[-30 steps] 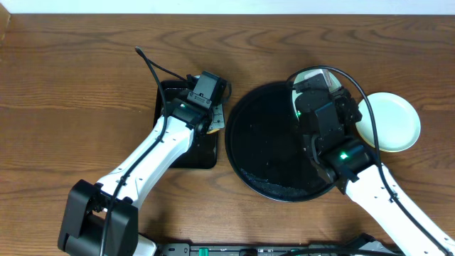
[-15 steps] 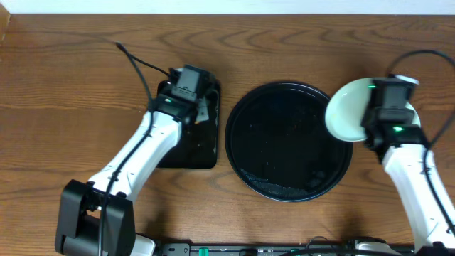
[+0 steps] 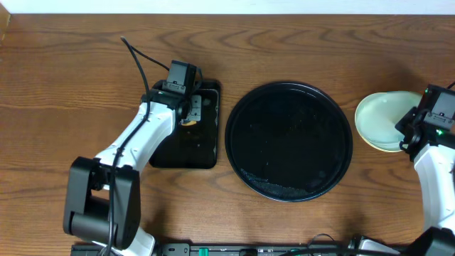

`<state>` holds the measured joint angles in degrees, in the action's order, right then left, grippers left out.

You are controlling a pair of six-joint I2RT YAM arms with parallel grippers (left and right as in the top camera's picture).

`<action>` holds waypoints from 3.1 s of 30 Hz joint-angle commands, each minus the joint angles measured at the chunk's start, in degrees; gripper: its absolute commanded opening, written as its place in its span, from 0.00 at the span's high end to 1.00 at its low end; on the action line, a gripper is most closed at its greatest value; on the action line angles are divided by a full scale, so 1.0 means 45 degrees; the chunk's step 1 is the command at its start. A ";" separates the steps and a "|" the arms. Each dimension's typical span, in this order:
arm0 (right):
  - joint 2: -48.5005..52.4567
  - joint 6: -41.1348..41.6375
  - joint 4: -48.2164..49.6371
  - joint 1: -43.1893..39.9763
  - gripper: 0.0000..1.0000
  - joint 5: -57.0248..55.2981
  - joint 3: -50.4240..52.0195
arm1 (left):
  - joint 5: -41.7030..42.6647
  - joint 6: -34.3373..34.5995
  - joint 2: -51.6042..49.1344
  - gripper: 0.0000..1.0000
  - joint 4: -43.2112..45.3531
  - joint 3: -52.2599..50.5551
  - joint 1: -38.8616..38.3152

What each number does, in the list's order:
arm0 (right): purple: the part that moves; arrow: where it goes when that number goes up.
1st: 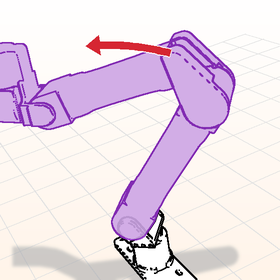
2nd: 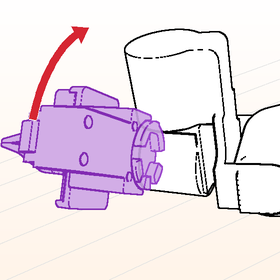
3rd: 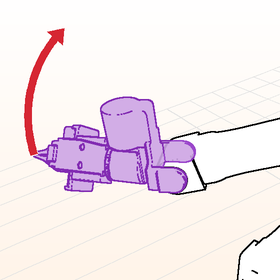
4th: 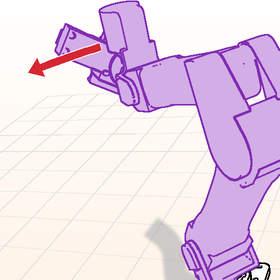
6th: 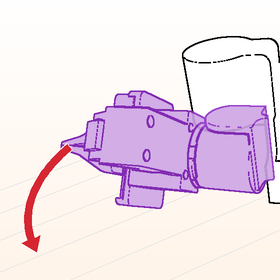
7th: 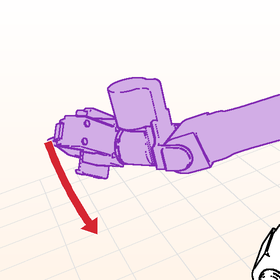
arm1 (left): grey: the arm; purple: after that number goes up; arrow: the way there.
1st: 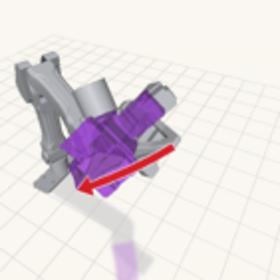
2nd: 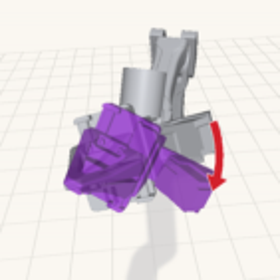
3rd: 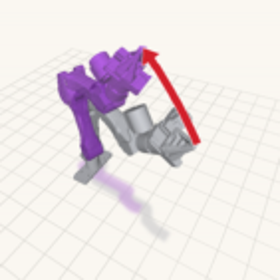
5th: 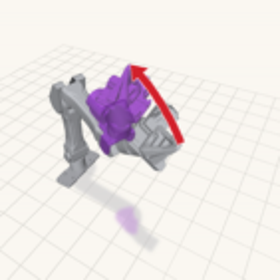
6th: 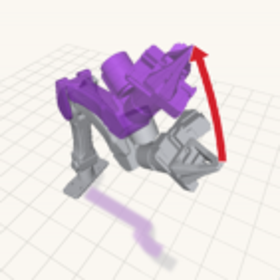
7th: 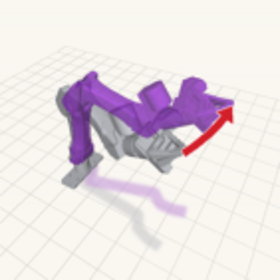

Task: Clean dirty plates on tray and stack at the side

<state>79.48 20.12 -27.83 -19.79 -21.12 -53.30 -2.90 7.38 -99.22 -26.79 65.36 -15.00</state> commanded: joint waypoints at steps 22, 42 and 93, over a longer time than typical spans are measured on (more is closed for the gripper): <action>0.0175 -0.3779 -0.0121 0.2555 0.01 0.7504 -0.0107 | 0.0306 0.0913 0.1851 0.25 -0.1593 -0.0078 0.0063; -0.3458 -0.3245 -0.3089 0.5168 0.01 0.5751 0.1977 | 0.0311 0.3172 0.6955 0.24 -0.4362 -0.3385 0.0034; -1.7092 -0.3419 -0.2045 0.5260 0.01 0.5217 0.5008 | 0.0214 0.3099 1.1803 0.23 -0.3653 -0.5348 0.0034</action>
<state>5.61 4.95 -39.00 3.46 2.55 -32.88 -1.65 21.02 -46.02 -43.11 41.69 -15.00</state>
